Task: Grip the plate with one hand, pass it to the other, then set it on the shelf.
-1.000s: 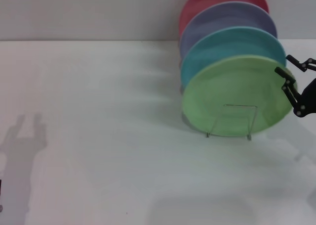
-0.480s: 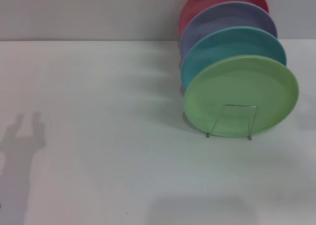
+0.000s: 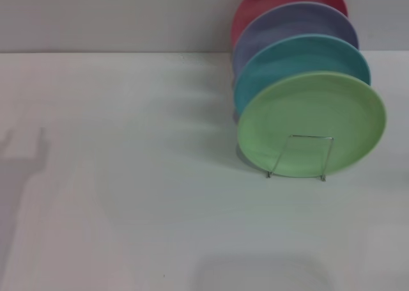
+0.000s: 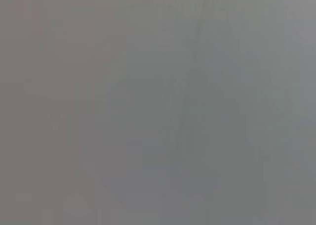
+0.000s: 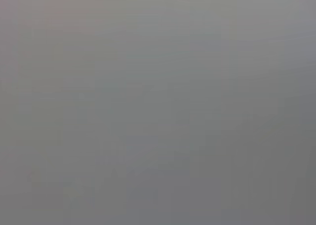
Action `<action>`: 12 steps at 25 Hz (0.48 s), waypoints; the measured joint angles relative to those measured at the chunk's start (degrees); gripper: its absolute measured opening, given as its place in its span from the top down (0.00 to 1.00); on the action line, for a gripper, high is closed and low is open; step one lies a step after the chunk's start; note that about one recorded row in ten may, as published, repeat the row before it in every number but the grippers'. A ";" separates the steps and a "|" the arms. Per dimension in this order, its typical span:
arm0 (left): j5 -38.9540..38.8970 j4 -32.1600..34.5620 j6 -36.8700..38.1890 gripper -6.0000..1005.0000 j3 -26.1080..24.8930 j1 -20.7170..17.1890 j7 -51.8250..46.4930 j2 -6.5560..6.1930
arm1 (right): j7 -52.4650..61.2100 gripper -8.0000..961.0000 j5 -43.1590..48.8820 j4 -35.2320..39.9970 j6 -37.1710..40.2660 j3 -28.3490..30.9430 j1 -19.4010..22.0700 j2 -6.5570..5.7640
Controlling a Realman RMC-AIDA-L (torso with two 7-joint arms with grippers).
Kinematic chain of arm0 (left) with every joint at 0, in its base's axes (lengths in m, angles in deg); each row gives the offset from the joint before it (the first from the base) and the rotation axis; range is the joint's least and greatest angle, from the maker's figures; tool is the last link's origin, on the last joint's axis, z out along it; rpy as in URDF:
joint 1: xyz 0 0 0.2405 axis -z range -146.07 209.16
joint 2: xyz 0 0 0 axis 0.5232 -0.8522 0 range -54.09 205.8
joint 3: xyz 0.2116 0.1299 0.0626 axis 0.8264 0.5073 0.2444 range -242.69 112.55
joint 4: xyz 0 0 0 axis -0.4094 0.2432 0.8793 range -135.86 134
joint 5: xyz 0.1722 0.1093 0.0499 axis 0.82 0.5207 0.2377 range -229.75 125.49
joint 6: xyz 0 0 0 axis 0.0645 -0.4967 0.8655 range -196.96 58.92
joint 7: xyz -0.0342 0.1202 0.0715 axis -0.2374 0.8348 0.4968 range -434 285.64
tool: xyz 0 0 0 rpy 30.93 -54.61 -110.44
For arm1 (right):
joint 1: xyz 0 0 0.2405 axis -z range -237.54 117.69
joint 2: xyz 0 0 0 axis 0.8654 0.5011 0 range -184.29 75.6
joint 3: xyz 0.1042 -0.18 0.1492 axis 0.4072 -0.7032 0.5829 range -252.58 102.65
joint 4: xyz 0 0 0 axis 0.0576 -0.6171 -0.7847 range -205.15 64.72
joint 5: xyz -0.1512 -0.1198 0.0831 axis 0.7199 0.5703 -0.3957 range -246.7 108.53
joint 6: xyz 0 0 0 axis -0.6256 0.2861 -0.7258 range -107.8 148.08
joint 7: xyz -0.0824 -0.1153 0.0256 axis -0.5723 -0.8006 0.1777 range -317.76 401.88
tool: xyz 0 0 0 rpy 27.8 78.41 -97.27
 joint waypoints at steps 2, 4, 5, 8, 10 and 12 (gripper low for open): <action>-0.03 1.21 -0.40 0.39 -0.93 0.43 -0.18 -0.08 | 0.53 0.67 -0.91 -1.86 -2.05 3.85 0.63 0.20; -0.08 2.42 -0.88 0.34 -2.46 0.75 -0.41 -0.11 | 0.16 0.61 -1.09 -2.73 -2.56 5.29 0.65 0.31; -0.07 2.72 -1.86 0.32 -4.15 0.79 -0.45 -0.12 | -1.89 0.58 -1.20 -4.05 -3.48 7.89 0.42 0.75; -0.07 3.17 -2.59 0.26 -4.98 0.78 -0.46 -0.13 | -4.75 0.50 -1.24 -4.54 -4.31 8.97 -0.29 1.48; -0.09 4.08 -2.97 0.22 -5.41 0.81 -0.48 -0.14 | -7.69 0.44 -1.28 -6.44 -5.86 9.28 -1.19 1.82; -0.09 4.27 -3.02 0.18 -5.75 0.82 -0.42 -0.15 | -8.81 0.40 -1.35 -8.13 -7.60 10.31 -1.91 1.75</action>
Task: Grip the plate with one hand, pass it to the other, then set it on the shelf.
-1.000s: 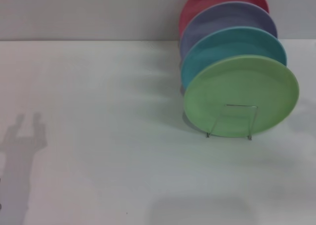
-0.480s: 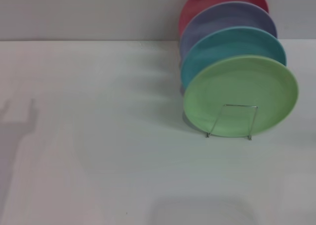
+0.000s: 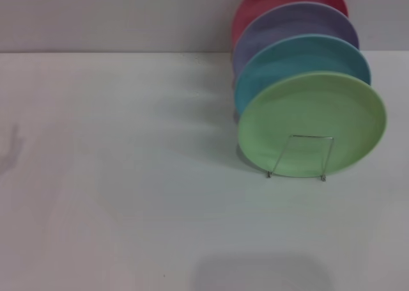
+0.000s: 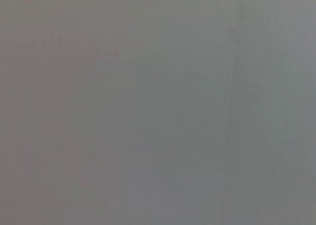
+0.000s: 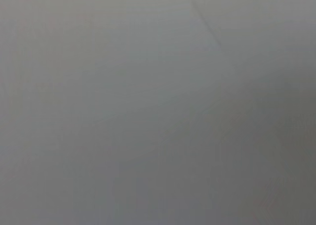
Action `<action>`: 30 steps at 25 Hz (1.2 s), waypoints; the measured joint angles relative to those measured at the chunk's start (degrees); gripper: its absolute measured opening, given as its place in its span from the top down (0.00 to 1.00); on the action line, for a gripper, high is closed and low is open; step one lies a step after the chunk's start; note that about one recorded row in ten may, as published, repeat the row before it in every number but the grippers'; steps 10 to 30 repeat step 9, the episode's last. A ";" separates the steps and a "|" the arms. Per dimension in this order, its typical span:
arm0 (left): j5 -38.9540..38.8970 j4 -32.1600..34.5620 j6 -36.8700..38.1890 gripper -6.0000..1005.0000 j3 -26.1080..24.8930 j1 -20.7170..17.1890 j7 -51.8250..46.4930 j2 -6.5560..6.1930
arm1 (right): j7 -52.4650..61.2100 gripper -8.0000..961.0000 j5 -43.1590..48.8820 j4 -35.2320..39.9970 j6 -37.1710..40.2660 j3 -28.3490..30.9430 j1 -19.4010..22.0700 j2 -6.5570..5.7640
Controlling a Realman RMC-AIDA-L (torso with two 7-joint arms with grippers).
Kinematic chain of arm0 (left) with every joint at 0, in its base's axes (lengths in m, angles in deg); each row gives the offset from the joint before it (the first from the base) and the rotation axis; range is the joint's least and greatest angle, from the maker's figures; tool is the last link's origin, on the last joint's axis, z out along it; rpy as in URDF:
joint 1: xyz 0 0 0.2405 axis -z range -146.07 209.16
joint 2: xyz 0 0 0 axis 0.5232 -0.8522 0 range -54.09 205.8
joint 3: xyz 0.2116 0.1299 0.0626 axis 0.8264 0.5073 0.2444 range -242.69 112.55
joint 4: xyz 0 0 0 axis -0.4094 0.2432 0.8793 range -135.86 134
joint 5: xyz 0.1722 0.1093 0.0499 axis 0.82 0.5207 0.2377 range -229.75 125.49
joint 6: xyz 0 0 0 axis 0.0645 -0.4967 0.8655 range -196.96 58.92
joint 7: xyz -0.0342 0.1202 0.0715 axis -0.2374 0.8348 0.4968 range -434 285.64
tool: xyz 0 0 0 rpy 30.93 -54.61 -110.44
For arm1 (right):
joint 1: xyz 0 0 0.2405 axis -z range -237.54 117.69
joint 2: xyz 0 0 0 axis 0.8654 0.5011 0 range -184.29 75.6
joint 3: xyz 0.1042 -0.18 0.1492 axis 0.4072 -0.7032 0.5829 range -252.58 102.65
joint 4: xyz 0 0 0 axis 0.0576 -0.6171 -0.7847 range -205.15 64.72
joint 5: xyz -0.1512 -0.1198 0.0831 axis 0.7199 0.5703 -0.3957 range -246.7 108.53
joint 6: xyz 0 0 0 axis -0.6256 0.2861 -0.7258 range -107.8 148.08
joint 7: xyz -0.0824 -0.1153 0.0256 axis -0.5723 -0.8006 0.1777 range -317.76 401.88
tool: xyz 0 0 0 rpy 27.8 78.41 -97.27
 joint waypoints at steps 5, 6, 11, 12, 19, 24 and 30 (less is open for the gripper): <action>-0.03 0.54 -0.87 0.16 -3.25 0.79 0.58 0.02 | -2.58 0.34 -0.09 -1.03 -4.16 3.70 -2.69 -0.02; -0.03 0.54 -0.87 0.16 -3.25 0.79 0.58 0.02 | -3.05 0.34 -0.09 -1.07 -4.52 3.80 -3.15 -0.02; -0.03 0.69 -0.94 0.16 -3.93 1.12 0.59 -0.07 | -3.67 0.34 -0.10 -1.14 -4.67 3.89 -4.00 -0.05; -0.03 0.69 -0.94 0.16 -3.93 1.12 0.59 -0.07 | -3.67 0.34 -0.10 -1.14 -4.67 3.89 -4.00 -0.05; -0.03 0.69 -0.94 0.16 -3.93 1.12 0.59 -0.07 | -3.67 0.34 -0.10 -1.14 -4.67 3.89 -4.00 -0.05; -0.03 0.69 -0.94 0.16 -3.93 1.12 0.59 -0.07 | -3.67 0.34 -0.10 -1.14 -4.67 3.89 -4.00 -0.05; -0.03 0.69 -0.94 0.16 -3.93 1.12 0.59 -0.07 | -3.67 0.34 -0.10 -1.14 -4.67 3.89 -4.00 -0.05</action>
